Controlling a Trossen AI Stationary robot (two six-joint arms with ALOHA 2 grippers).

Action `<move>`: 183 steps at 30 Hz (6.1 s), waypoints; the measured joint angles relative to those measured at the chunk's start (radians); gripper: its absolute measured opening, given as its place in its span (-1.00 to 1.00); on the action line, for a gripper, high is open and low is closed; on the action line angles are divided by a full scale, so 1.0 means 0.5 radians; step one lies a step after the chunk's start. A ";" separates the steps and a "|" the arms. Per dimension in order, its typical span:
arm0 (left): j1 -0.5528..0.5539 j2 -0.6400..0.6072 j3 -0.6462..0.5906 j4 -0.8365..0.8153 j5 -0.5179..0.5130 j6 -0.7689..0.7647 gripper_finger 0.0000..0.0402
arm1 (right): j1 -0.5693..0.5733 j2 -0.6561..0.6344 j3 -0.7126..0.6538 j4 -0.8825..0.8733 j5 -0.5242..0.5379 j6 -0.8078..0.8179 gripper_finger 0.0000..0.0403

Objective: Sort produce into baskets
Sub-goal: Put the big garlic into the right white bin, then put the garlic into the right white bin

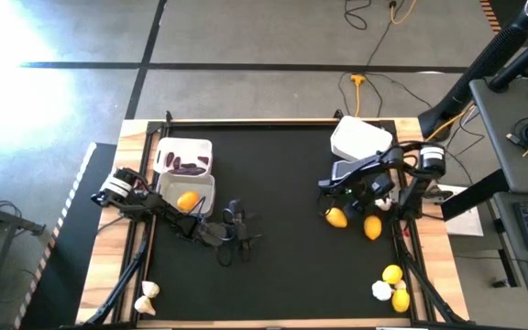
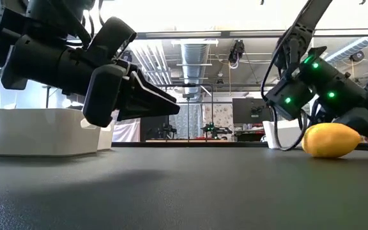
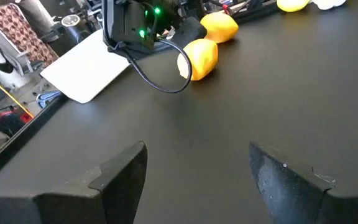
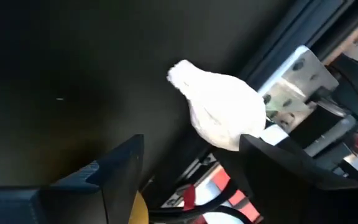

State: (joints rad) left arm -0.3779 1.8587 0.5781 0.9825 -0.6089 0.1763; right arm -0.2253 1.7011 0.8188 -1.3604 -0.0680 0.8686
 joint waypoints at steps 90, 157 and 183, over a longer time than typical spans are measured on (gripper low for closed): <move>-0.002 0.003 -0.036 -0.096 -0.002 -0.170 0.31 | -0.827 -0.394 0.378 1.372 0.559 -0.833 0.29; -0.009 0.001 0.179 0.224 0.366 0.259 0.31 | 2.078 0.168 0.955 0.435 -0.927 2.359 0.59; -0.009 0.001 0.121 0.196 0.380 0.101 0.31 | 2.009 0.208 0.653 0.801 -1.011 2.131 0.20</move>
State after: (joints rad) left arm -0.3824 1.8591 0.6384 1.0805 -0.4191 0.2268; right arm 0.7791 1.8049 1.1455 -0.9600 -0.5735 1.9343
